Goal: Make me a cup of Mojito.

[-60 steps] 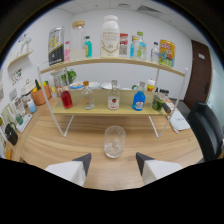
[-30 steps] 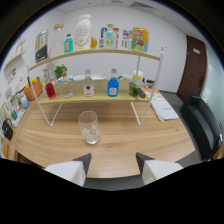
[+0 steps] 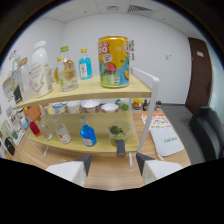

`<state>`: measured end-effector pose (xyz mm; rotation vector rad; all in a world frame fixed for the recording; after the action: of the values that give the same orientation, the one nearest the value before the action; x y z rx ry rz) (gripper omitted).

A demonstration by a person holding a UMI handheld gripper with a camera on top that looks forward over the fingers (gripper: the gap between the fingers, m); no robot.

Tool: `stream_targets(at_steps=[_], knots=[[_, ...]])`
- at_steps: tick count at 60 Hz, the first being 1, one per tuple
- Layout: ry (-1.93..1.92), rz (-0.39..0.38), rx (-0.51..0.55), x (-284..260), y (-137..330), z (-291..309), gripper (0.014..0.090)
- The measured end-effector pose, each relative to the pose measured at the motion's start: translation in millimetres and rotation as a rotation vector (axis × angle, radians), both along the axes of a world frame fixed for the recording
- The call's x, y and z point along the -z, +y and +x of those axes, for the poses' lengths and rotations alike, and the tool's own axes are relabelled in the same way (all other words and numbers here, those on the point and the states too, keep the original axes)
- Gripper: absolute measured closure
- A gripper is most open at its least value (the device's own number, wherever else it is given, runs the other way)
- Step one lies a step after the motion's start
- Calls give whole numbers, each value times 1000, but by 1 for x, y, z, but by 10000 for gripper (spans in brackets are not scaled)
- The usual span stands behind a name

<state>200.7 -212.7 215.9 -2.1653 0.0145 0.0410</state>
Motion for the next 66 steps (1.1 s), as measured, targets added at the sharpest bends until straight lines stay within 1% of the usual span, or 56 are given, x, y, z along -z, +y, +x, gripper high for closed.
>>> stream_targets(at_steps=[8, 12, 16, 19, 24, 27, 36, 39, 42, 43, 44, 45, 51, 60, 66], knots=[[1, -45, -6, 19, 29, 11, 252], [-4, -68, -4, 28, 39, 15, 308], [-10, -93, -15, 37, 46, 15, 381], [-11, -110, -21, 44, 49, 19, 458], [5, -141, -25, 50, 52, 16, 556], [13, -152, -32, 52, 52, 14, 603], [-4, -172, -47, 55, 55, 12, 804], [-10, -178, -46, 55, 56, 12, 823], [-11, -185, -49, 57, 56, 12, 821], [-11, -186, -47, 57, 56, 12, 776], [-16, -189, -41, 57, 56, 13, 847], [-19, -188, -34, 57, 57, 14, 855], [3, -193, -29, 57, 58, 12, 862], [16, -170, -4, 55, 58, 12, 880], [40, -162, 18, 51, 49, 10, 883]])
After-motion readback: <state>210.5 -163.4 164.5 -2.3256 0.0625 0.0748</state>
